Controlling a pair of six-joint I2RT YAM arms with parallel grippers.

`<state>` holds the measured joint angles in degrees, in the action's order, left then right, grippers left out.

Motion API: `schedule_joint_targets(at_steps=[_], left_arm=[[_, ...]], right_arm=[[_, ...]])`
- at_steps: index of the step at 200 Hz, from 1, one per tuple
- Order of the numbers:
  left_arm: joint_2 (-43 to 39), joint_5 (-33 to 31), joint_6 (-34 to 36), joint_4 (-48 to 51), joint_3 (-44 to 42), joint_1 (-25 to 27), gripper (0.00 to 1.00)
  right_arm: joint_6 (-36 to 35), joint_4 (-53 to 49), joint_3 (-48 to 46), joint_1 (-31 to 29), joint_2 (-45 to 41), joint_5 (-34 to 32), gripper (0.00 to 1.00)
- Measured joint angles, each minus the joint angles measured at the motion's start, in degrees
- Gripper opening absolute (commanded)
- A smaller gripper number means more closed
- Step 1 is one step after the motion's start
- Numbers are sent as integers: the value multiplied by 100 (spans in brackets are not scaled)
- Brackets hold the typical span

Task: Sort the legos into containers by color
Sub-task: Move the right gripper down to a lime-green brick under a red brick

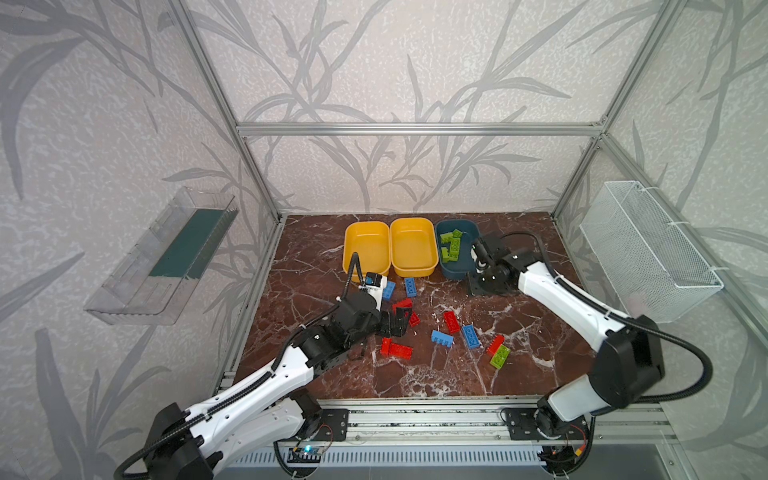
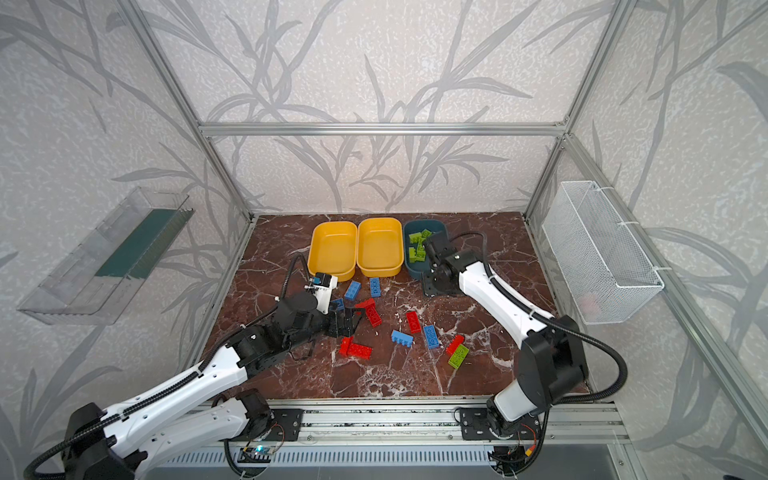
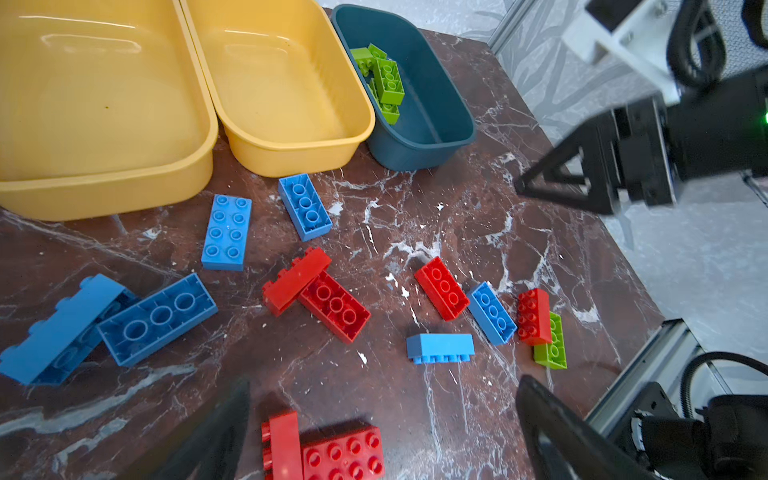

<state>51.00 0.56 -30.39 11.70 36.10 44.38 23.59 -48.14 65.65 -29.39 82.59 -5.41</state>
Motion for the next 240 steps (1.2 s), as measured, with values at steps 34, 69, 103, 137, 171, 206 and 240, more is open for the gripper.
schedule_joint_targets(at_steps=[34, 69, 103, 137, 171, 206, 240], left_arm=[[-435, 105, -28, 9, -306, 33, 99], [-442, 170, -66, -20, -328, 63, 99], [-442, 212, -70, -20, -328, 66, 99], [-442, 208, -70, -15, -328, 68, 99], [-442, 146, -79, -11, -328, 68, 99], [-437, 57, -85, 22, -328, 68, 99], [-356, -2, -83, 28, -328, 68, 99]], right_arm=[[1034, -284, -1419, -588, -938, -243, 64], [1952, -361, -2098, -1185, -1292, -374, 64], [2284, -267, -2406, -1224, -1202, -426, 65], [2306, -98, -2341, -1222, -844, -581, 65], [2074, 98, -2109, -1060, -299, -562, 65], [1749, 240, -1781, -957, 111, -452, 65], [1390, 380, -1443, -929, 334, -358, 65]])
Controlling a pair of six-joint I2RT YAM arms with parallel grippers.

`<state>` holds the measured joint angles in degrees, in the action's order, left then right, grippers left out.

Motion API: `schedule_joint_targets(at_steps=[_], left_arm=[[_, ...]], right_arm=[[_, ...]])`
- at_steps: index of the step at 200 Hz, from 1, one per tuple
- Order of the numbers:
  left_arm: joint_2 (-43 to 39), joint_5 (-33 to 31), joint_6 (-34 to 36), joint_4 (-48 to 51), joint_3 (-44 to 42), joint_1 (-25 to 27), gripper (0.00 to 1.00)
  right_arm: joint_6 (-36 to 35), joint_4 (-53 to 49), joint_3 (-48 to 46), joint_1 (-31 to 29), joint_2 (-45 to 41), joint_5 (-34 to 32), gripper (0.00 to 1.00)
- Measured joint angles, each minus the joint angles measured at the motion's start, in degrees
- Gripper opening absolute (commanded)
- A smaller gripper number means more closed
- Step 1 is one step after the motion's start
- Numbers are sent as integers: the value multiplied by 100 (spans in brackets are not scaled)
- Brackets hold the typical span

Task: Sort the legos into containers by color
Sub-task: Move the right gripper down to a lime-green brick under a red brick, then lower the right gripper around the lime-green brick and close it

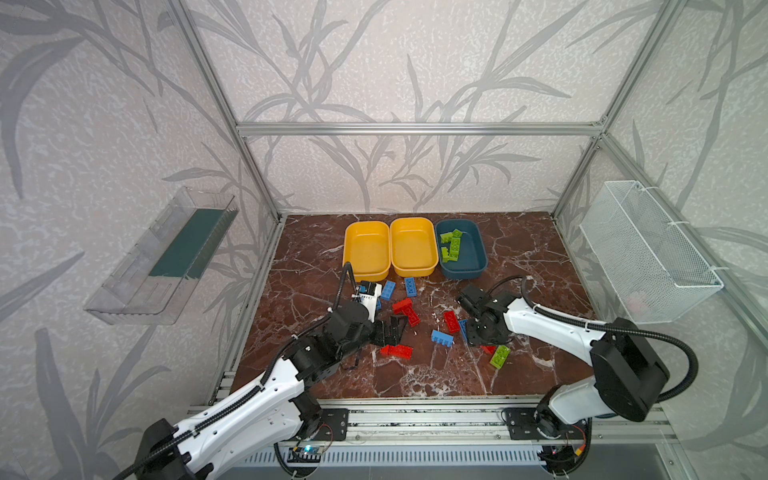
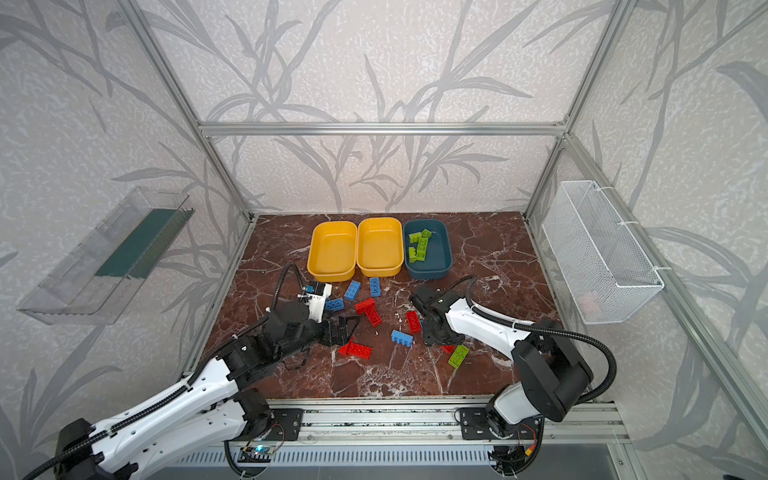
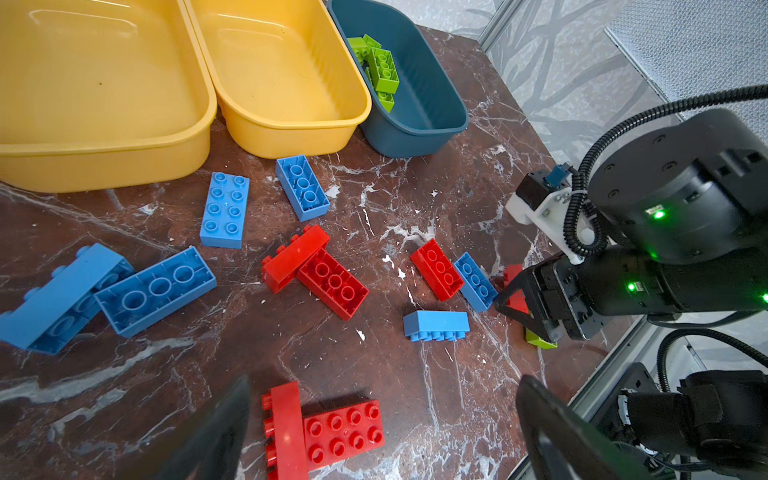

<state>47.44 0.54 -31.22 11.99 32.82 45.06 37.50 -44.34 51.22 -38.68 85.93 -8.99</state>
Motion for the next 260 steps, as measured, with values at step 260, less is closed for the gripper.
schedule_joint_targets(at_steps=[260], left_arm=[[273, 157, 17, -173, 2, 0, 99]], right_arm=[[1543, 415, -1971, 251, -2223, -326, 68]])
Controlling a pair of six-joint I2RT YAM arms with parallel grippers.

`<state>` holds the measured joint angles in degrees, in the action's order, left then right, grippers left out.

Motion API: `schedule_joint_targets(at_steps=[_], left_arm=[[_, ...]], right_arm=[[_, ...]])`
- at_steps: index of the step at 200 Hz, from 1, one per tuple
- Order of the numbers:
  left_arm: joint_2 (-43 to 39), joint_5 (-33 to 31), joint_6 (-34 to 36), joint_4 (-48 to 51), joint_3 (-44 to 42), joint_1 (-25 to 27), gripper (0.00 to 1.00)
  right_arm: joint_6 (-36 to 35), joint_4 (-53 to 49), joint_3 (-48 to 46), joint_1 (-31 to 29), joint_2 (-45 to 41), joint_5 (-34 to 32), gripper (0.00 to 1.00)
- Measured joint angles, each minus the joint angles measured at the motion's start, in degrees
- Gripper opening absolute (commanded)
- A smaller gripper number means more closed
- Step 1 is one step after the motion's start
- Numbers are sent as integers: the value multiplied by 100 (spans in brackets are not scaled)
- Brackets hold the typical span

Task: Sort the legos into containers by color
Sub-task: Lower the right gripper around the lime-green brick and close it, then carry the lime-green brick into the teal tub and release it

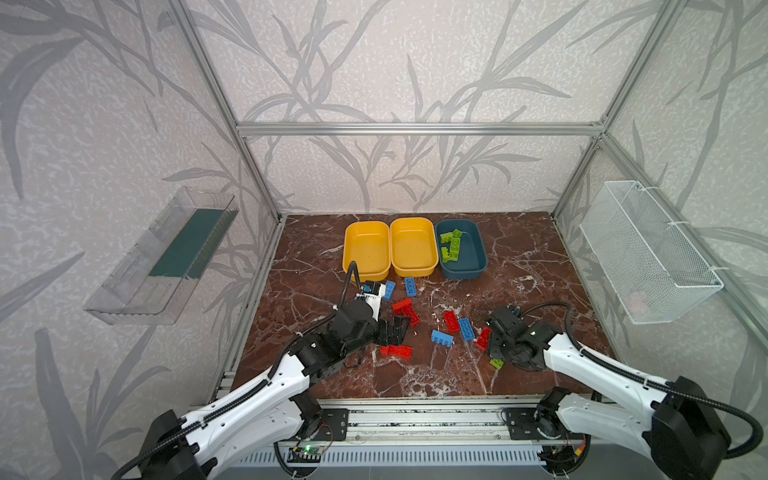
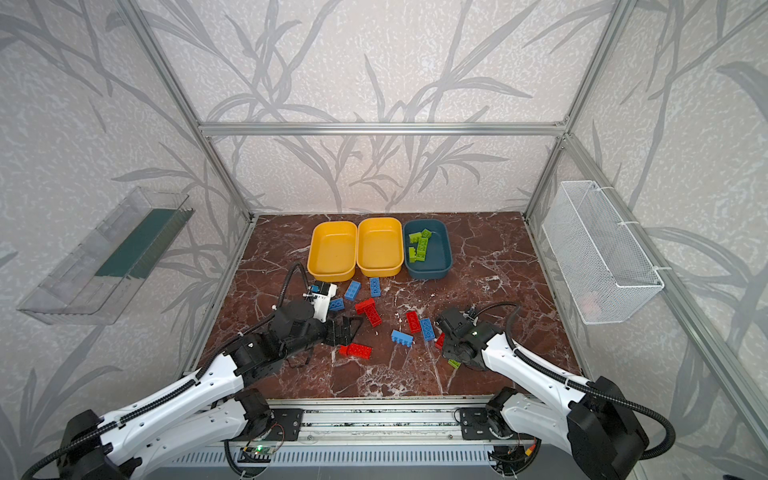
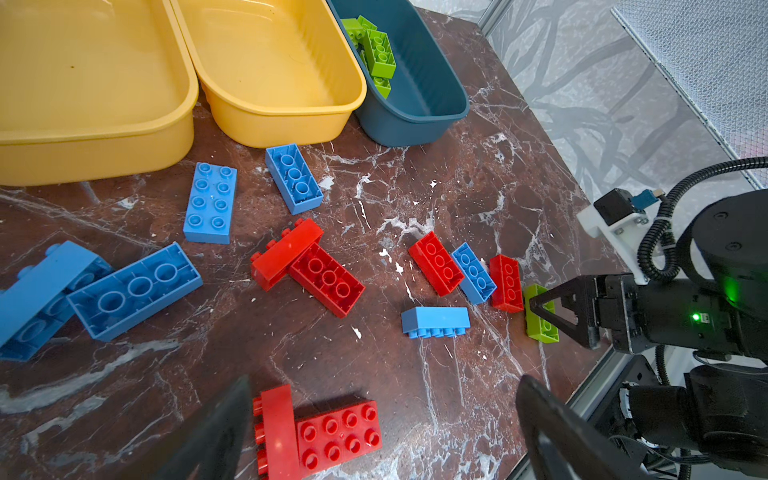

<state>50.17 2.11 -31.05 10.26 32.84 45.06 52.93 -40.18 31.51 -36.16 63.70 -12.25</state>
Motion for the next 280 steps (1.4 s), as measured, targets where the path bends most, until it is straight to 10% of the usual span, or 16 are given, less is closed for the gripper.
schedule_joint_targets(at_steps=[103, 180, 280], left_arm=[[389, -20, 0, -2, 24, 0, 99], [951, -138, 55, -15, 498, 0, 99], [2308, -501, 247, -81, 1727, 0, 99]], right_arm=[[-166, 476, -284, 299, 302, 229, 29], [-1246, 131, 1574, 1128, 459, 509, 27], [-2697, 693, 6638, 2098, 5305, 1357, 32]])
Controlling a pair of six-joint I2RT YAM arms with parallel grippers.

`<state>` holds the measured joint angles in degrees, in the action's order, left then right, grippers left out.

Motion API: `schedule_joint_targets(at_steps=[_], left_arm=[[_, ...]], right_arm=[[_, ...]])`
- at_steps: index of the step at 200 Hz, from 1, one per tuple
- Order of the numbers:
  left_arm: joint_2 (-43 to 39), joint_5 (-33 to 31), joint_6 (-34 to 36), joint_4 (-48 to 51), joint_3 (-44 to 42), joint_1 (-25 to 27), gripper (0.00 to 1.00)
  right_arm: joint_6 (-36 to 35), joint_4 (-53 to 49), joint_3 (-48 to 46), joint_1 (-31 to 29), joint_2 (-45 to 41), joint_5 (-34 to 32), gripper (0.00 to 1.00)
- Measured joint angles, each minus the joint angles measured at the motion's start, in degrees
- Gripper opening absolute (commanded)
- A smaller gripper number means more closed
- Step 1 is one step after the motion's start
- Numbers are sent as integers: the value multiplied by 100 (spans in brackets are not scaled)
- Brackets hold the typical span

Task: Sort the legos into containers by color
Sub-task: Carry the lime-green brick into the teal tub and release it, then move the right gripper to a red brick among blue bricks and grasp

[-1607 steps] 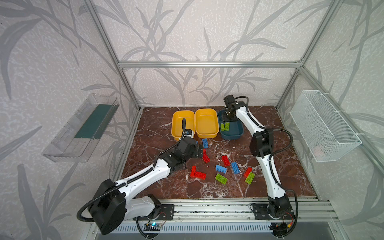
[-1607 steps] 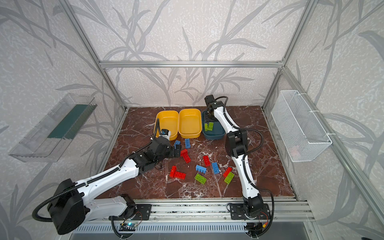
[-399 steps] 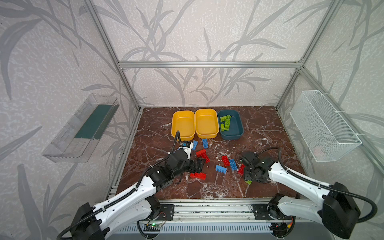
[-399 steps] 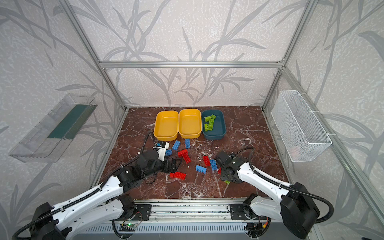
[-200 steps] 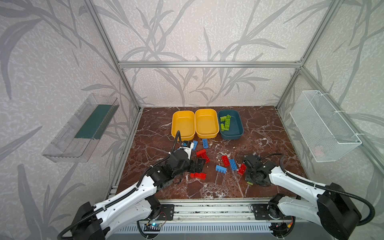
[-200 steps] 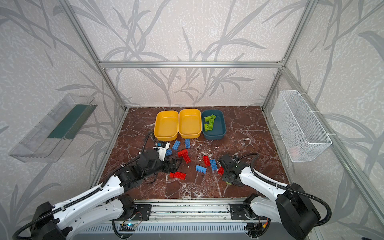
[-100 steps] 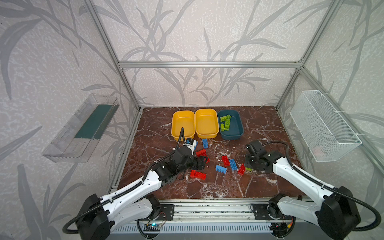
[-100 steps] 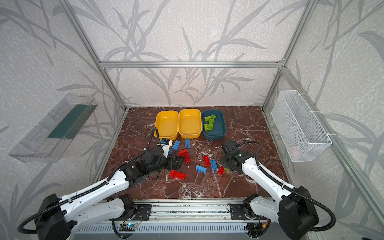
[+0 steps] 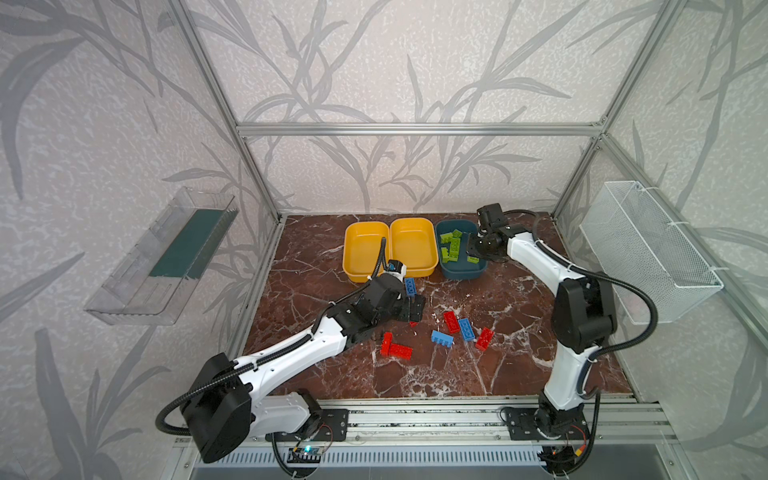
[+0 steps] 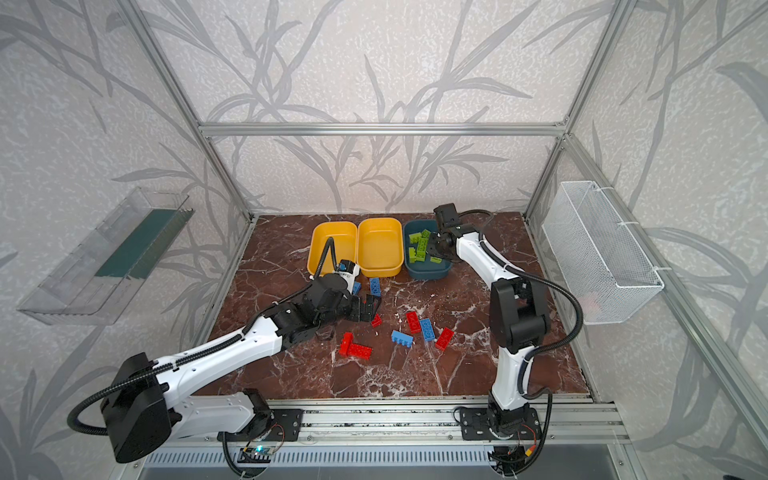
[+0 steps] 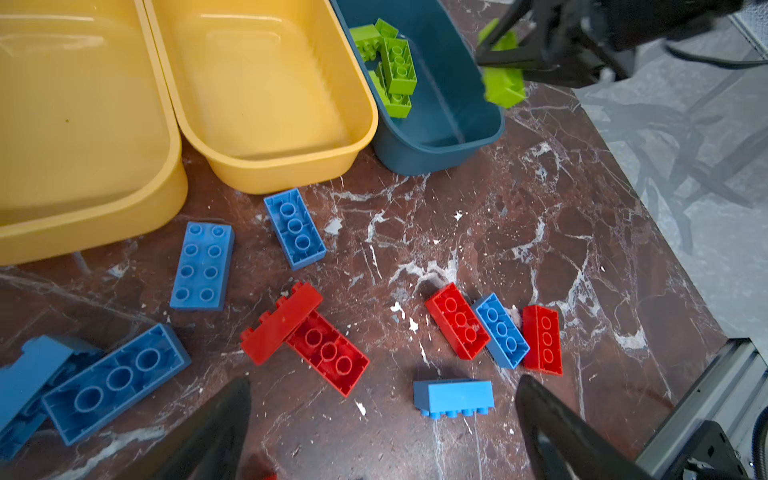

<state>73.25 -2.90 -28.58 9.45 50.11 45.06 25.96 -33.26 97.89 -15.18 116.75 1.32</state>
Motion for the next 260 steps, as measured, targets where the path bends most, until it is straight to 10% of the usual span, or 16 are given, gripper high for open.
schedule_joint_targets(at_steps=[47, 177, 260], left_arm=[[291, -114, 107, 92, 343, 0, 99], [-1777, -109, -470, 354, -1071, 481, 98], [-3654, -654, -1121, 1099, -1998, 584, 98]], right_arm=[[-264, -245, 841, 162, 1019, 339, 68], [-109, -87, -3620, -973, -3152, 87, 66], [251, -70, -4868, -1956, -3858, -131, 63]])
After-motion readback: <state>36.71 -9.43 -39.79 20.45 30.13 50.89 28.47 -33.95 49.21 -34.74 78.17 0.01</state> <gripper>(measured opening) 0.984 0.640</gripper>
